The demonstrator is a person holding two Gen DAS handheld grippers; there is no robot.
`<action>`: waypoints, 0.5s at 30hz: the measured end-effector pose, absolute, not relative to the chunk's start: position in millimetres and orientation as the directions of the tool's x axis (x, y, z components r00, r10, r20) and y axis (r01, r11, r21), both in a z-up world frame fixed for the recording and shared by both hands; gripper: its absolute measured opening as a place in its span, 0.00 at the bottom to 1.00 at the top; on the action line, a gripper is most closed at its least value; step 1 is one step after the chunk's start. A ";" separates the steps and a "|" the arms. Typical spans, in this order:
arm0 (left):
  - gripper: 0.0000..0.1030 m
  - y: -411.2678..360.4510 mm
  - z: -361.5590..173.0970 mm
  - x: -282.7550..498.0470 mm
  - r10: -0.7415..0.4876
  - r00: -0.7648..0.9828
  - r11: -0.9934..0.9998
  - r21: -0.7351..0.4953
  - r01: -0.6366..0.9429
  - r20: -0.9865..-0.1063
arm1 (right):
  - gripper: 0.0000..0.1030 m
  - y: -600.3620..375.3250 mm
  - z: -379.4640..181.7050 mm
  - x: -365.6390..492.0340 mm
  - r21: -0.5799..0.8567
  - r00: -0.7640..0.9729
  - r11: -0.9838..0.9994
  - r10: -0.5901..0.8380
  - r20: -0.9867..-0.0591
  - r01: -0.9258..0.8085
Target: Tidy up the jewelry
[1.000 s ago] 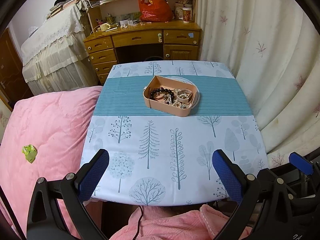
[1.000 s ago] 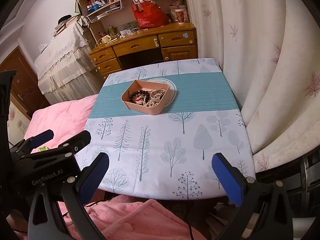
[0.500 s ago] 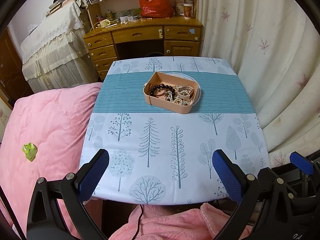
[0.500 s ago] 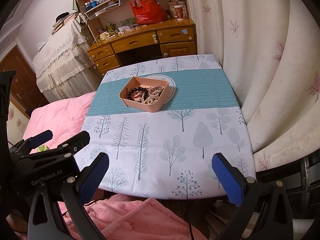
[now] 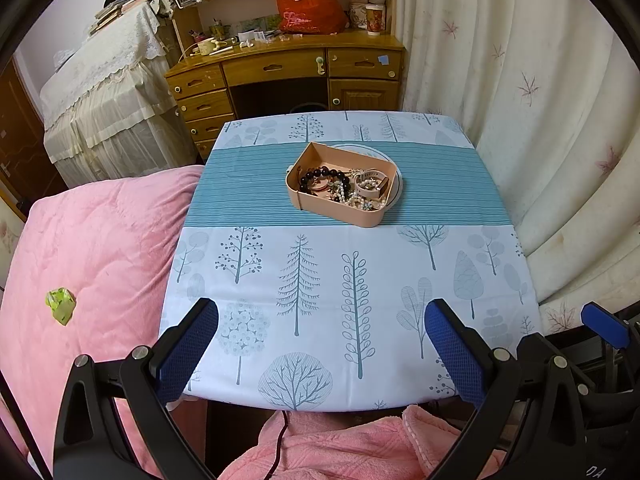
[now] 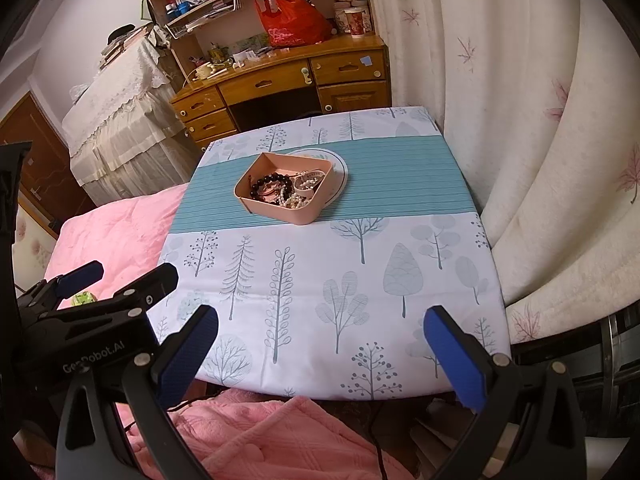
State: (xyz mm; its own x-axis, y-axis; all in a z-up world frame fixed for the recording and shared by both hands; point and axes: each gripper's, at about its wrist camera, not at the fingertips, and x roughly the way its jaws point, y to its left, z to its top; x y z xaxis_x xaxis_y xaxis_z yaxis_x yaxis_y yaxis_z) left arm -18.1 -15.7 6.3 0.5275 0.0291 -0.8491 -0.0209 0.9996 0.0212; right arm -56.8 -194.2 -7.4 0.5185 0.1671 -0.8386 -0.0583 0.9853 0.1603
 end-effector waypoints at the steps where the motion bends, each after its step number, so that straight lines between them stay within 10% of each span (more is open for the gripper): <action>1: 0.99 -15.6 6.3 -17.9 0.029 0.527 1.000 0.021 -0.021 -0.850 | 1.00 -194.2 -7.4 -56.7 0.160 0.518 0.985 0.167 -0.839 -0.058; 15: 0.99 -14.6 5.2 -16.5 0.030 0.521 1.000 0.024 -0.019 -0.853 | 1.00 -196.4 -9.3 -56.0 0.158 0.515 0.986 0.164 -0.841 -0.056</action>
